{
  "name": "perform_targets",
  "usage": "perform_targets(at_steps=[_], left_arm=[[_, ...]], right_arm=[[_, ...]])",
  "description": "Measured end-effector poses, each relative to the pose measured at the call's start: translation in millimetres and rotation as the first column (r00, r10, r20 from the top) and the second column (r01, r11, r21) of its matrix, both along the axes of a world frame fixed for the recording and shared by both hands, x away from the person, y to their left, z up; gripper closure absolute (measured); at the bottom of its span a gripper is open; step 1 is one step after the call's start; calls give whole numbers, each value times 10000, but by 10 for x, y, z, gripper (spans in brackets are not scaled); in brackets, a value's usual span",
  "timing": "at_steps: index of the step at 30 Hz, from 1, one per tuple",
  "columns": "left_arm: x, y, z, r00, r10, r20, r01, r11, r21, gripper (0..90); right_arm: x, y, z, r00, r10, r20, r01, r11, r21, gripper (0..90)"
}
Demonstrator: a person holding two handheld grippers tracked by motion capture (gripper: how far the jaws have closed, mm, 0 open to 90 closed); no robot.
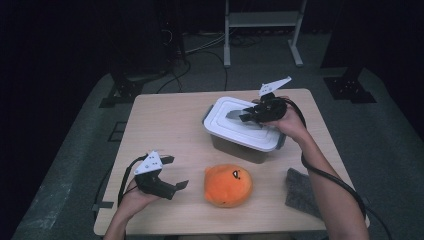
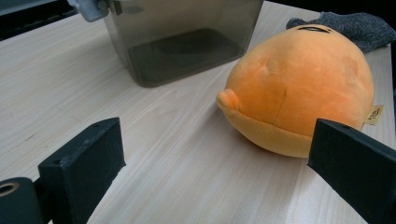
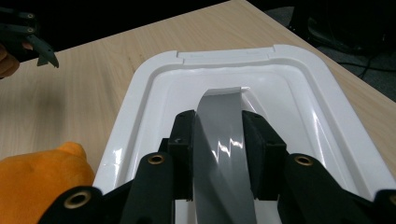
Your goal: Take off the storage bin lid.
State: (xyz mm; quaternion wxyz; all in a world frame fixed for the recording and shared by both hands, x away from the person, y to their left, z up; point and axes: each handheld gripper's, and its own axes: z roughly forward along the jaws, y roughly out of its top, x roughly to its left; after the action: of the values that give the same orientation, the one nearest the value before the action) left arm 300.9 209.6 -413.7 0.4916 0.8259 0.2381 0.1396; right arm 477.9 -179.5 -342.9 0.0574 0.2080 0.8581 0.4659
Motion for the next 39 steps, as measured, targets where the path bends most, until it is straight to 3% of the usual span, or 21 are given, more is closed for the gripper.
perform_targets(at_steps=[17,39], left_arm=[[-13,0,8,10000,-5,15,5,10000,-51,28],[-17,4,19,10000,-40,46,41,9999,-91,28]], right_arm=[[-17,289,-10,9958,916,-2,-916,9957,105,655],[10,496,-17,9918,1274,-134,-1271,9917,199,655]])
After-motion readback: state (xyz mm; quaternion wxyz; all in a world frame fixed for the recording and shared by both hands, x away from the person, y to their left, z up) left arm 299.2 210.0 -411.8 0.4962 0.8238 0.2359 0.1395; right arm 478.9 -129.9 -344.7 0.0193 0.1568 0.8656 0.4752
